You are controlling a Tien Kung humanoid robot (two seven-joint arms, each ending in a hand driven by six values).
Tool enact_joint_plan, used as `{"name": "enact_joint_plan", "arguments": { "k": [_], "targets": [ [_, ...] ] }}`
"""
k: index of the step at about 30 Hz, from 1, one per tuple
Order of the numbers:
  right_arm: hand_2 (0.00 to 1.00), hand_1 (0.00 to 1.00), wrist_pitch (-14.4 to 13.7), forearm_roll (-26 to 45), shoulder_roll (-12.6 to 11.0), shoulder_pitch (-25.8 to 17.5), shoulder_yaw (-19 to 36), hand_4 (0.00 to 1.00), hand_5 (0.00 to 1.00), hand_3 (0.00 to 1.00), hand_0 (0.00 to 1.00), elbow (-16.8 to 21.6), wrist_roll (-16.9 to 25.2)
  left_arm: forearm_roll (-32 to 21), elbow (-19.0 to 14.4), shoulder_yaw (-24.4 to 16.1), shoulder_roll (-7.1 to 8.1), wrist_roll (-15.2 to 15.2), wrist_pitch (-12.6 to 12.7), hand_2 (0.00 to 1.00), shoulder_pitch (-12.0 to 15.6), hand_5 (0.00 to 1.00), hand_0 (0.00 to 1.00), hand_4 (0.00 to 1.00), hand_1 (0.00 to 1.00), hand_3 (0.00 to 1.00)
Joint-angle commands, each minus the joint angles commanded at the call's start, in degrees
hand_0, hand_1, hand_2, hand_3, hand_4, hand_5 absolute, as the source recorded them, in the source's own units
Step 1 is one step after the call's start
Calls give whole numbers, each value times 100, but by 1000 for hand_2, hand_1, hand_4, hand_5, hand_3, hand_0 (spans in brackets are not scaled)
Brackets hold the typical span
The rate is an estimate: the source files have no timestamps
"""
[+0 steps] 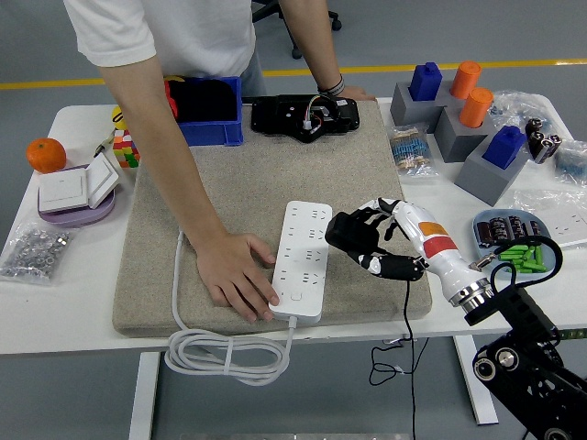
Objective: Press the white button,pick up the black plug,place it near the board,insert it into the board
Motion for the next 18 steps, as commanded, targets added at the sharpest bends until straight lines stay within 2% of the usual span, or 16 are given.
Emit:
{"name": "enact_joint_plan", "arguments": {
  "k": [11,18],
  "targets": [
    [246,215,5,177,-15,189,-657,711,2,424,310,-223,127,4,0,19,26,14,-4,670,0,304,709,717,696,715],
    [246,214,-29,38,40,335,-818,711,2,425,310,-459,187,1,0,46,33,19,-8,670,-12,304,709,717,696,715]
  ]
}}
